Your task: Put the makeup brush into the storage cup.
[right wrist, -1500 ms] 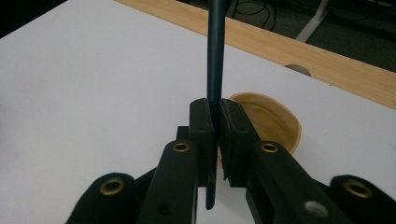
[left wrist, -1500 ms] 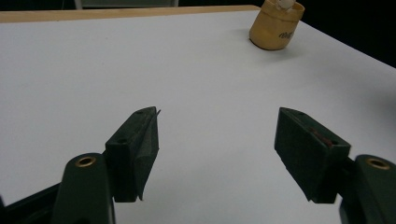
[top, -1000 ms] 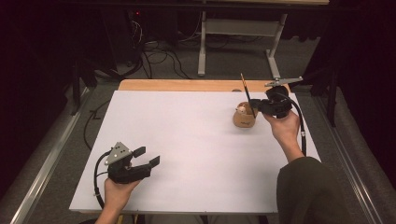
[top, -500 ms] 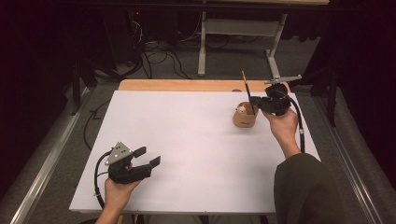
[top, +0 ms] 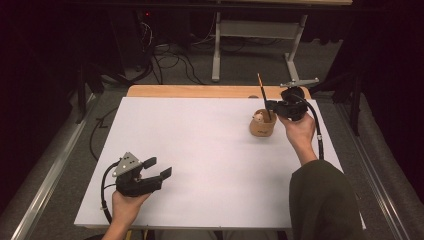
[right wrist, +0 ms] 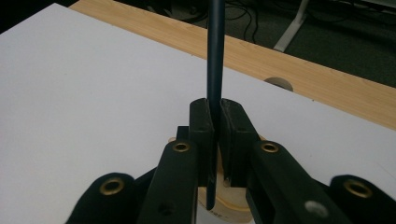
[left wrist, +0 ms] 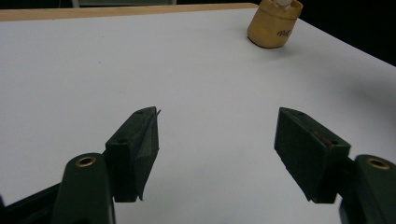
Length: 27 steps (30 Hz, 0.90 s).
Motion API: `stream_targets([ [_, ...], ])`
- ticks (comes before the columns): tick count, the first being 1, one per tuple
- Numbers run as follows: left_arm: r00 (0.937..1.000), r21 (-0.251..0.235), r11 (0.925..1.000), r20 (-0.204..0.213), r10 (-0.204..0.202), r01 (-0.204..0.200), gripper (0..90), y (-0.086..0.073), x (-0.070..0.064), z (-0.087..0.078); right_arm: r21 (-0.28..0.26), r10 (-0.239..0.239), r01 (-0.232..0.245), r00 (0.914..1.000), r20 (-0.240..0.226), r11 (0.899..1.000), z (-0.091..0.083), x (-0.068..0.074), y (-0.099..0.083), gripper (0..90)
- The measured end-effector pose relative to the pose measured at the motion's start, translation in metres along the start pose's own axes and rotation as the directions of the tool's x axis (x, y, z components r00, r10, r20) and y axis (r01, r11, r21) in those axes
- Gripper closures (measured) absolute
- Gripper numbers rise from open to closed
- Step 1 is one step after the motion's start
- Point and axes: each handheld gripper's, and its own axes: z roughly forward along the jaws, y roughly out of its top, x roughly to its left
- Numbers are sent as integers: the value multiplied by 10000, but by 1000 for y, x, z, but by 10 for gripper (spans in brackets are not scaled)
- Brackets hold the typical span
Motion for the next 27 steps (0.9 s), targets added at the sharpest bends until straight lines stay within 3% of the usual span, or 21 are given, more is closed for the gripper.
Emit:
stream_targets([
  [8,10000,-10,10000,-22,2,-2,312,0,0,0,29,158,-158,9998,139,9999,6,-4,-2,861],
  [27,10000,0,10000,6,50,-50,312,0,-1,0,211,44,-51,9993,364,9998,18,-4,-5,861],
])
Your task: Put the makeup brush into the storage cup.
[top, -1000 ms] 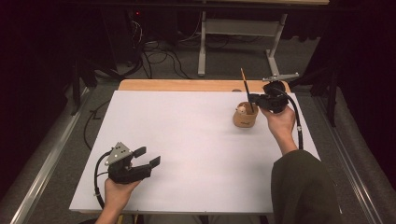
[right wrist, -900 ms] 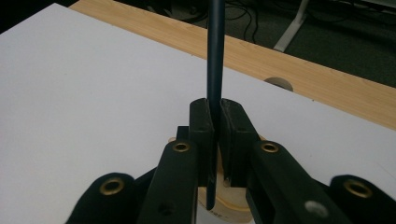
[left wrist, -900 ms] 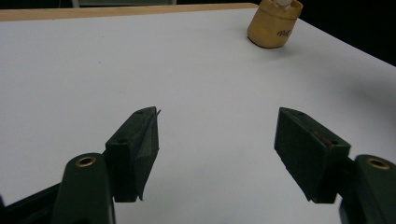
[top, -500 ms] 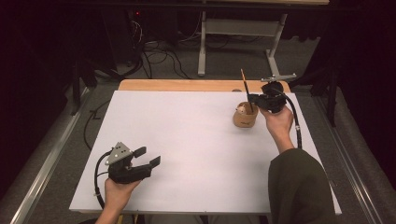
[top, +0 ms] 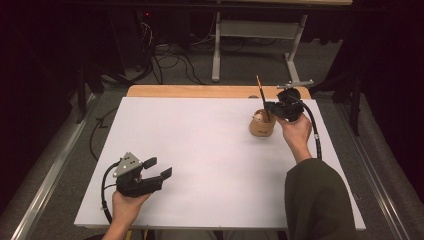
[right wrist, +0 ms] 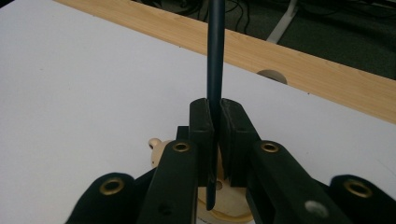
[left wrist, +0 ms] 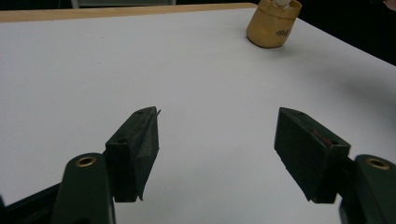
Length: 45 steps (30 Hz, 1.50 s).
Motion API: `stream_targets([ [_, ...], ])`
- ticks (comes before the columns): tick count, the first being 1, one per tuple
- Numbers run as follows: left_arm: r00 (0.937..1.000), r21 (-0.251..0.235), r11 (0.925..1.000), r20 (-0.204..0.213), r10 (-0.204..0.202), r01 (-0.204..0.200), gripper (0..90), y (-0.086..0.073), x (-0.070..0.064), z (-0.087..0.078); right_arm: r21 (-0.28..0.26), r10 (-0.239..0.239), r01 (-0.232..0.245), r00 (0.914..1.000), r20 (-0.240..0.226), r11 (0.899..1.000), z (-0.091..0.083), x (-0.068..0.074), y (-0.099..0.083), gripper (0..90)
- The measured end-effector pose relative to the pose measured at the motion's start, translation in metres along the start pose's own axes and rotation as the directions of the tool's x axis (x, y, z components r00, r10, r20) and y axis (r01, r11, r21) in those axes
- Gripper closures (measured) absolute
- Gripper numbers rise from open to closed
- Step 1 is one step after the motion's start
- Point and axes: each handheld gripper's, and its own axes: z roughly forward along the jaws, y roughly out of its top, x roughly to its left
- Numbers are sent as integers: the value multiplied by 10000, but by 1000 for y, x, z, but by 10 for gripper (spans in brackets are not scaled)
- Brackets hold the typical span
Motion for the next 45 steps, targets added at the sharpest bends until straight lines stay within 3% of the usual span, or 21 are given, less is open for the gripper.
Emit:
stream_targets([
  [20,10000,-10,10000,-6,-10,10,312,-1,0,-2,197,-70,66,9997,227,9998,13,-1,-2,860],
  [45,9987,-121,9996,-442,-249,244,312,-7,1,-15,468,24,-40,9995,323,9989,24,-7,-6,859],
])
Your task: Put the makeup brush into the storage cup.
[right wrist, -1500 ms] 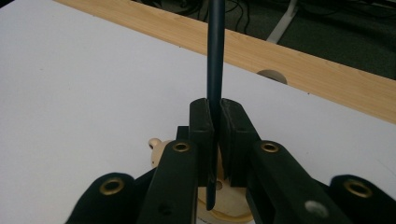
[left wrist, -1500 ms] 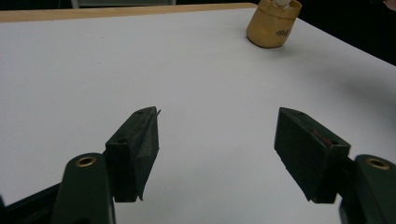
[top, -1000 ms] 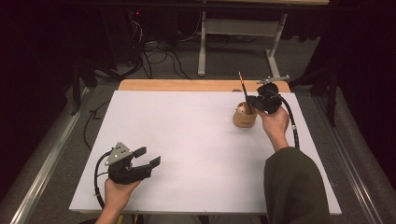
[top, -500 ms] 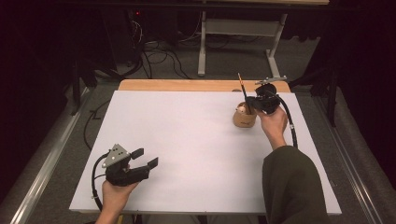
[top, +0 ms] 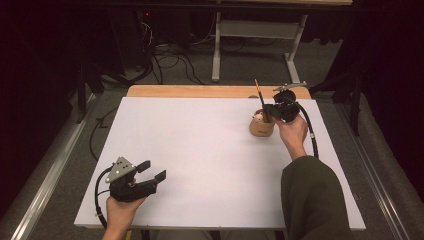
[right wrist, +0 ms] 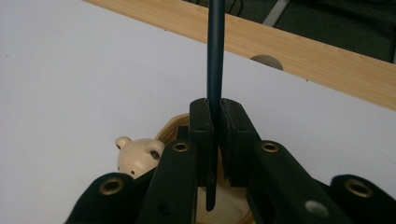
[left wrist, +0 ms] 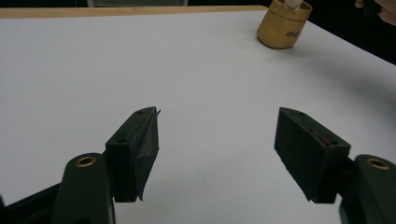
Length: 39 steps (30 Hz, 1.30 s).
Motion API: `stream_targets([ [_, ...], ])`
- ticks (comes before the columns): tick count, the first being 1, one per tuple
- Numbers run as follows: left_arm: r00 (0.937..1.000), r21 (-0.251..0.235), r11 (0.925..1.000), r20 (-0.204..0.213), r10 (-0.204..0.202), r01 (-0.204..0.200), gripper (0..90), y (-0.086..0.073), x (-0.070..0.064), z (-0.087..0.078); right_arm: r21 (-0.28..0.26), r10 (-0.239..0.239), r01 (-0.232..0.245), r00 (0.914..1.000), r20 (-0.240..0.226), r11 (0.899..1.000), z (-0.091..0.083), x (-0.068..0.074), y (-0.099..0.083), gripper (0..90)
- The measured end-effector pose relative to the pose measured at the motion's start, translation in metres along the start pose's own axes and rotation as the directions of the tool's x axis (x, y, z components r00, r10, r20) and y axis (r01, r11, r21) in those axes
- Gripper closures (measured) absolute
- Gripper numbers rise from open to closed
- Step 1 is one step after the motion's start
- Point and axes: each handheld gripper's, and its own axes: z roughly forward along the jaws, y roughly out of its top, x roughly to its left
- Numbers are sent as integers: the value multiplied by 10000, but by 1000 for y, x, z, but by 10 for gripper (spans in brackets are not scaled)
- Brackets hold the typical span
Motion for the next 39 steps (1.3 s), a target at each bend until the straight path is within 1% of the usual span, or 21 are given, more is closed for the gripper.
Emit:
stream_targets([
  [16,10000,0,10000,-90,-2,2,312,2,3,2,68,-1,1,10000,-2,10000,2,0,-1,859],
  [25,10000,17,10000,-67,51,-51,312,3,2,5,98,59,-59,10000,-31,9999,2,-1,-3,858],
  [39,10000,2,10000,-23,61,-61,312,4,2,5,350,41,-42,10000,12,9994,6,1,-3,854],
])
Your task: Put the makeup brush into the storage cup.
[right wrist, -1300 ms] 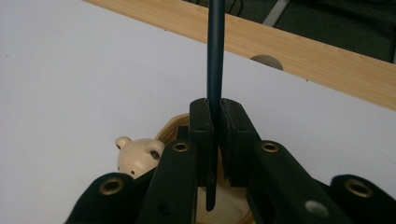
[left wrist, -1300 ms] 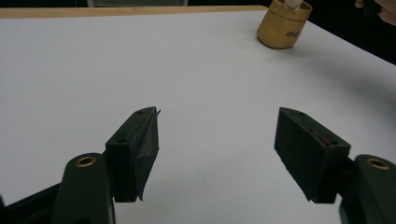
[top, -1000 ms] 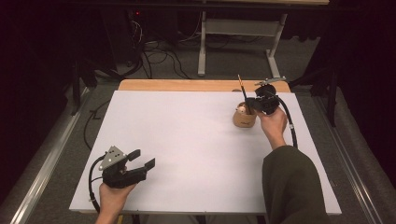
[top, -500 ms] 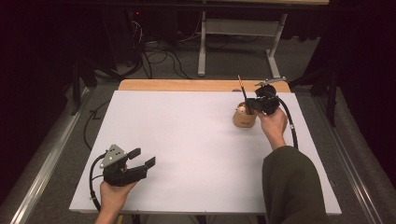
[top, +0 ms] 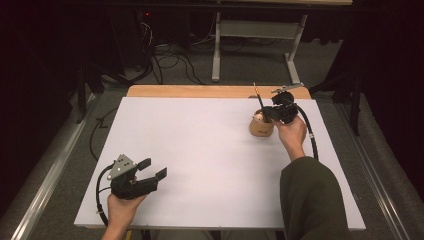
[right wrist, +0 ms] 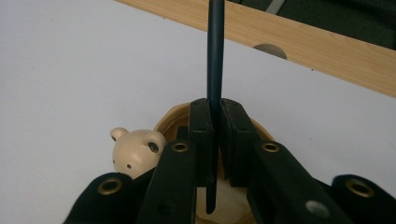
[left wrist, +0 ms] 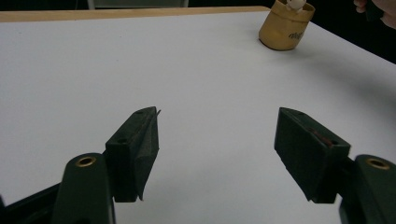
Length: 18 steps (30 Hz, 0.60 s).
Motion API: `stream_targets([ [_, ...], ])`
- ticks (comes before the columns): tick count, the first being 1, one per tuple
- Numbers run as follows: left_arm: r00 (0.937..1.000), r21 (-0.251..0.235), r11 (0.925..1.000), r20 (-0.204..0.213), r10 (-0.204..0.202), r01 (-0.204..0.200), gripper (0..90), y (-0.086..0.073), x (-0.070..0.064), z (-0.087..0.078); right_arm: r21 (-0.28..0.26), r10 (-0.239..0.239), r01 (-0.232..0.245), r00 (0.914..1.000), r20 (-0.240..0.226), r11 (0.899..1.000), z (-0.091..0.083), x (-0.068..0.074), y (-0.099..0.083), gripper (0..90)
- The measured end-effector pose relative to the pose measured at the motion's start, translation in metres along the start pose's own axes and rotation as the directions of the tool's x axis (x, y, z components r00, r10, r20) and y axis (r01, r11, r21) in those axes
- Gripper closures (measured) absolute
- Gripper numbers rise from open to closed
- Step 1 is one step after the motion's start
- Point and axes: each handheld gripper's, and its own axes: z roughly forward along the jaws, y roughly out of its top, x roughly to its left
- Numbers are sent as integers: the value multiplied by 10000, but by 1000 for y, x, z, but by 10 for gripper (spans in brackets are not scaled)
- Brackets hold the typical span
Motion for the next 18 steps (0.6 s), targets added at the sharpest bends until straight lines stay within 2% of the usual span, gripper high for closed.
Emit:
stream_targets([
  [5,10000,-9,10000,0,0,0,312,0,0,0,21,0,0,10000,-11,10000,0,0,0,851],
  [8,10000,0,10000,-8,11,-11,311,0,0,0,-3,30,-30,10000,63,10000,0,0,-1,793],
  [18,10000,24,10000,24,26,-27,312,0,0,0,-123,0,2,9997,224,9999,-6,1,0,727],
])
